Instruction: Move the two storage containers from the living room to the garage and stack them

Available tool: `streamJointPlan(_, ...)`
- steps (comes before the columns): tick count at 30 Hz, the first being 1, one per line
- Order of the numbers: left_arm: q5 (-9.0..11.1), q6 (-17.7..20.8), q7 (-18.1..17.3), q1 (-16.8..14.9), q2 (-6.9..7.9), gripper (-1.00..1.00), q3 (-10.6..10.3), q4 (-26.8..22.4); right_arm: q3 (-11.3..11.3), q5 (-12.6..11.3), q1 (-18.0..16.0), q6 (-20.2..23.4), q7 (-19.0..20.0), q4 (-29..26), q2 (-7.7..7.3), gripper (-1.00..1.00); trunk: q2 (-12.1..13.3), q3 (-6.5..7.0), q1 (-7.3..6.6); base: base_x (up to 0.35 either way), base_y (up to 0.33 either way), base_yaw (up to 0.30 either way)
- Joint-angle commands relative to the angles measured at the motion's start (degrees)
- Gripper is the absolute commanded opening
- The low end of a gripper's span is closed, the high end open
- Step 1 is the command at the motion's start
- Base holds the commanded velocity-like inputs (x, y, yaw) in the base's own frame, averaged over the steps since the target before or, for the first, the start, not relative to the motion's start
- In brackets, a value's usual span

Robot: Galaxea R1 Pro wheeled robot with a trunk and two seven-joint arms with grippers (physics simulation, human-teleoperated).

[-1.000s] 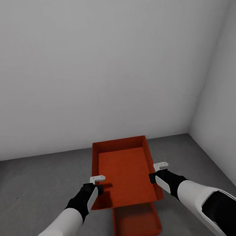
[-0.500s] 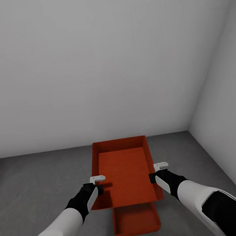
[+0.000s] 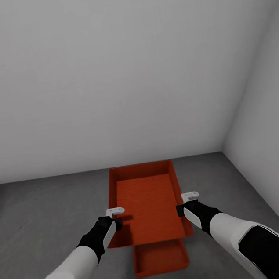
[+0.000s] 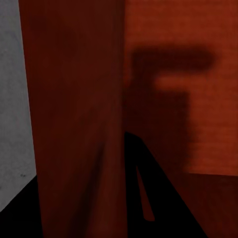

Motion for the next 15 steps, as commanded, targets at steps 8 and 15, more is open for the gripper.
streamJointPlan(8,1.49,-0.01,0.45,-0.02,0.5,-1.0,-2.05,-0.25,1.39,-3.15,-0.04,0.66,-0.3,-0.07,-0.21,-1.0,-0.13,-0.87,0.03,0.0,0.0,0.0)
streamJointPlan(15,1.5,-0.01,0.45,-0.04,0.5,-1.0,-2.05,-0.25,1.39,-3.15,-0.04,0.66,-0.3,-0.07,-0.21,-1.0,-0.13,-1.52,0.03,0.0,0.0,0.0)
